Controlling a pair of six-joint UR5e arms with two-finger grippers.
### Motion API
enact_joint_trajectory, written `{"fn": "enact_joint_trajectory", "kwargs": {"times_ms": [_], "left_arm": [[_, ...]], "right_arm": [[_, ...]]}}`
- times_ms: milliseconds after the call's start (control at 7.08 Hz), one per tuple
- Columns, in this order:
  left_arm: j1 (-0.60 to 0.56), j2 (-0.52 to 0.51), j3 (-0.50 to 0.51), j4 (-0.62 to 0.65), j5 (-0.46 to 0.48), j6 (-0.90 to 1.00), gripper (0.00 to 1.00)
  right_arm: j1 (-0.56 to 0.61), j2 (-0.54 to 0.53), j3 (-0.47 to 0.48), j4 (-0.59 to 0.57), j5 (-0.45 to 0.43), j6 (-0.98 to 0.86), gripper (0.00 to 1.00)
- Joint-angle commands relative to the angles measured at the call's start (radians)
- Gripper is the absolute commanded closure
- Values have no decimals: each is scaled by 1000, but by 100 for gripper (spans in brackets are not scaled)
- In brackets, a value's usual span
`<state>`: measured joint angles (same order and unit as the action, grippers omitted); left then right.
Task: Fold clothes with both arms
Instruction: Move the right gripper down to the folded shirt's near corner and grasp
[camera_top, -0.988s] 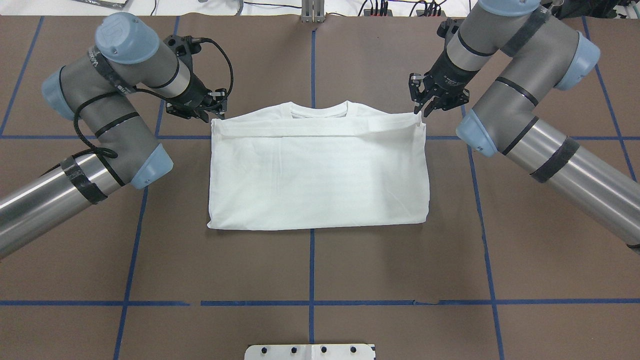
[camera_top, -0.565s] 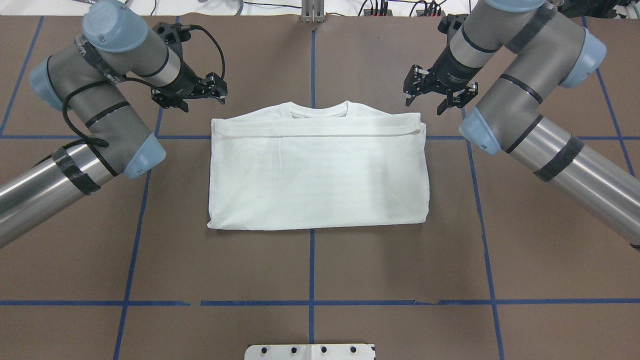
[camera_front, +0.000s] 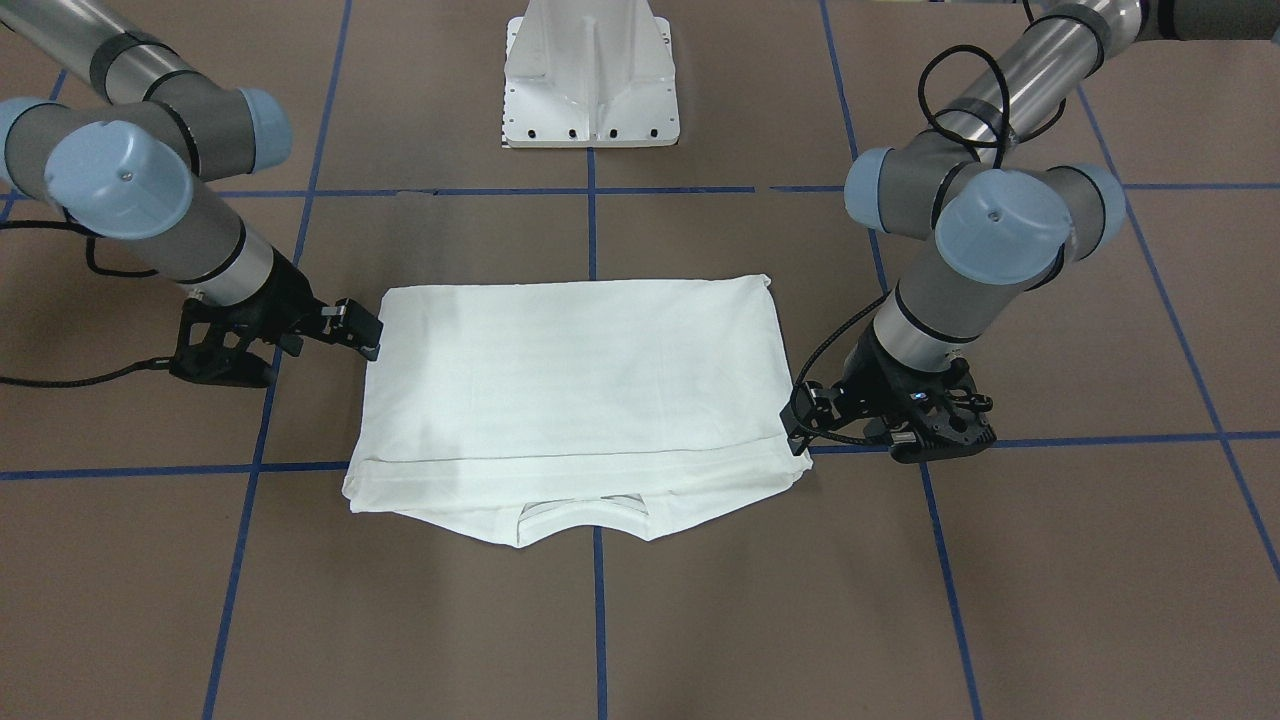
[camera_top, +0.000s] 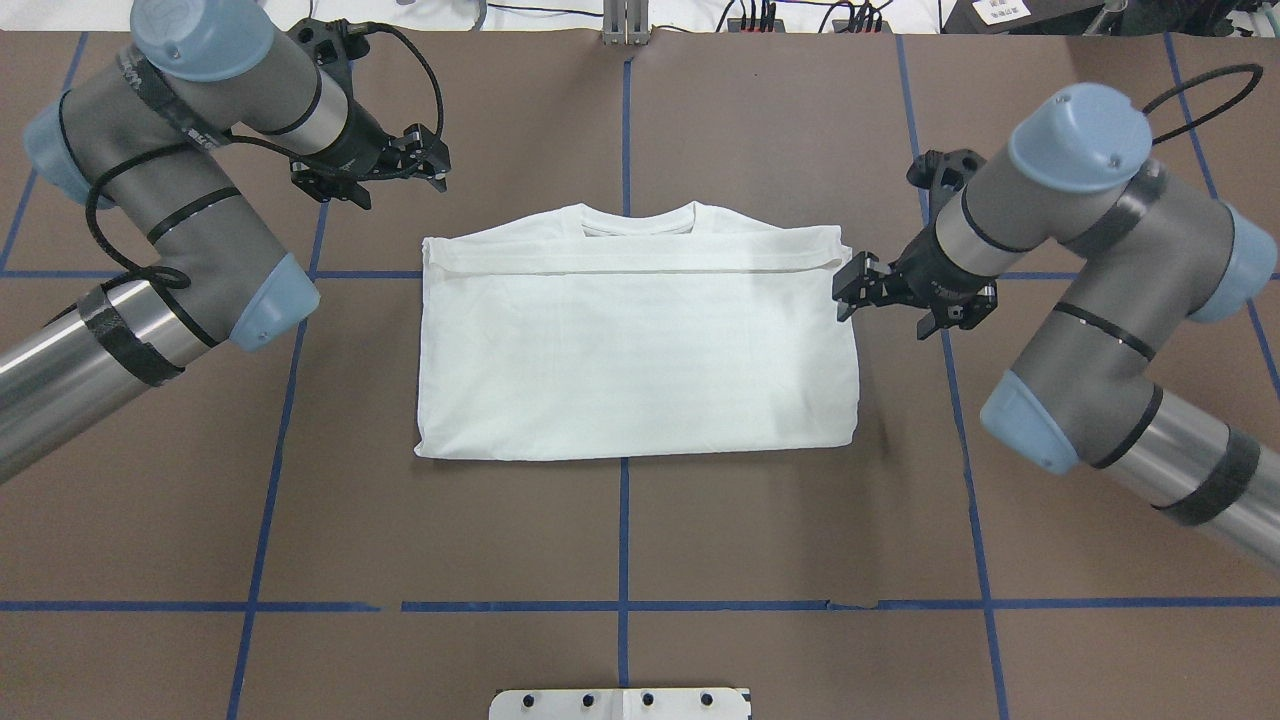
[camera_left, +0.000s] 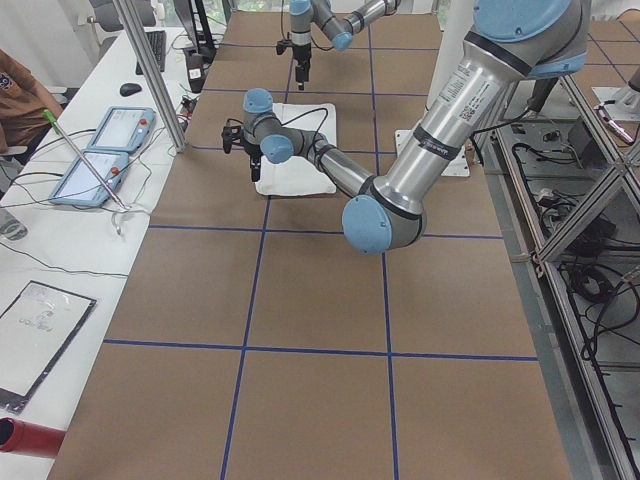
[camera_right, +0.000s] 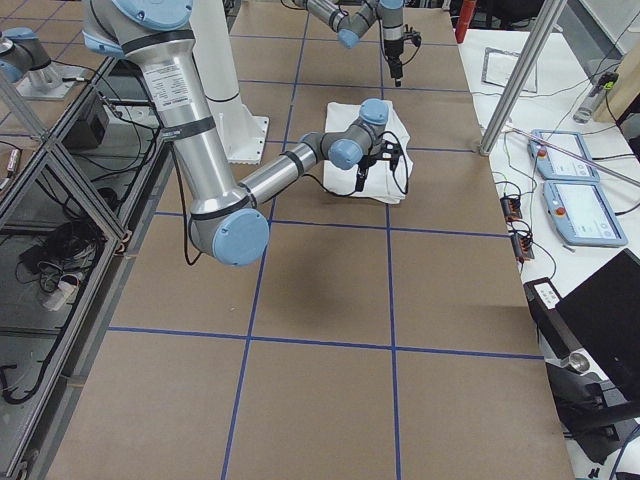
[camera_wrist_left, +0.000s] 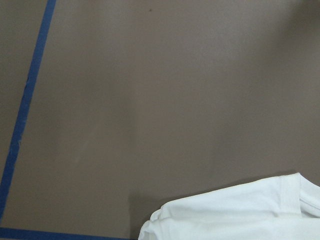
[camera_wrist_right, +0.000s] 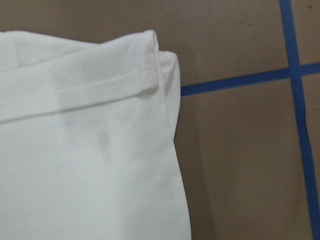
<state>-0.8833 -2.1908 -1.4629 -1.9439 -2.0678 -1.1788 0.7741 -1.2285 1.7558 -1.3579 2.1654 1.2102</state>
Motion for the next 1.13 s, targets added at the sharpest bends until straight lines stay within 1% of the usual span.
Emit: {"fn": "enact_joint_trajectory", "kwargs": {"times_ms": [0,141,424,565,706,847,988], "left_arm": [[1,-1,-13,3,2,-22,5],[0,2,-25,3,2,-24,5],[1,2,-30,3,2,-36,5],[1,2,-30,3,3,-36,5],[3,3,-30,2,3,-36,5],[3,3,-30,2,5,-36,5],[3,3,-28,0,5,-36,5]], "right_arm": [[-132,-34,50,-1,-108,129,0],[-159,-34,48,-1,-136,130,0],[-182,-35,45,-1,-137,130,3],[-185,-35,45,-4,-137,138,20],[-187,-35,42,-4,-137,150,45],[-187,-35,39,-4,-137,149,65],[-191,-34,36,-4,-137,149,80]]}}
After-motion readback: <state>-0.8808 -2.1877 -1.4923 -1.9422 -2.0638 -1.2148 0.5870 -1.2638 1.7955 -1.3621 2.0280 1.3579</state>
